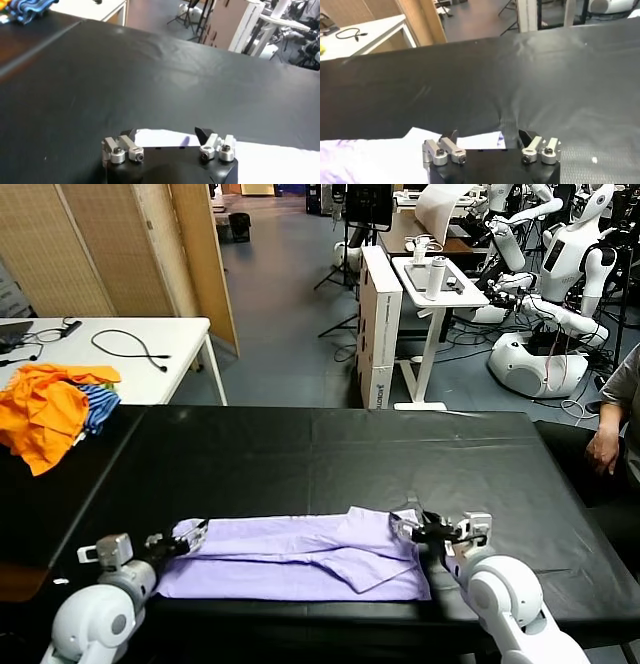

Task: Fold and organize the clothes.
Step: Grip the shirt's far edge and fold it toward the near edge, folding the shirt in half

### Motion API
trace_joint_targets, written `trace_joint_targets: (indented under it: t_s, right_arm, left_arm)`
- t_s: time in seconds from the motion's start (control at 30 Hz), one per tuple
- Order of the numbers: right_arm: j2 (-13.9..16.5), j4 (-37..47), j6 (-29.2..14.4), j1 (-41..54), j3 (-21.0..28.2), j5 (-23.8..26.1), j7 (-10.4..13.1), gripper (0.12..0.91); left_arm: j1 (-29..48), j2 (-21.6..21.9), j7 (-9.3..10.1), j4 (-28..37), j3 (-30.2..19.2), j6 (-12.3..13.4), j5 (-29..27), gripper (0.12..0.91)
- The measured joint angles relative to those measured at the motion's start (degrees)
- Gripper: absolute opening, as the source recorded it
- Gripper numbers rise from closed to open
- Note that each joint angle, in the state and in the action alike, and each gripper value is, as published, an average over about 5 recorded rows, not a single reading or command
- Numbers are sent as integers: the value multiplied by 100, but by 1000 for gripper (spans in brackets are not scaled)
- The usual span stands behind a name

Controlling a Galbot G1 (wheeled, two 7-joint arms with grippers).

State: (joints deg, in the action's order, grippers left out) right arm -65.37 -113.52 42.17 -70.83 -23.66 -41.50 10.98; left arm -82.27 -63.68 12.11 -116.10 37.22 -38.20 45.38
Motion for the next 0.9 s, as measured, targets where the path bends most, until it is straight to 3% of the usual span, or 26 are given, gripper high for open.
trace_joint_targets:
  t_s: [0.17, 0.3, 0.37, 0.47, 0.7, 0.9]
  right_arm:
    - [-56, 91, -8, -3, -7, 103, -84, 630]
    - [-114, 114, -10, -36, -15, 162, -123, 422]
    - [-151, 113, -10, -58, -19, 199, -134, 290]
    - [-212, 116, -10, -83, -23, 256, -127, 166]
    - [-351, 235, -191, -38, -65, 339, -97, 141]
    - [-291, 352, -380, 60, -59, 319, -329, 150]
  left_arm:
    - [2, -18, -21, 39, -13, -6, -8, 424]
    - [19, -21, -30, 54, -33, -14, -4, 251]
    - [47, -23, -31, 71, -49, -10, -6, 208]
    - [110, -29, -32, 124, -84, 20, -28, 176]
    - [387, -15, 0, 349, -207, 116, -65, 169]
    - [702, -29, 25, 510, -253, 182, -132, 170]
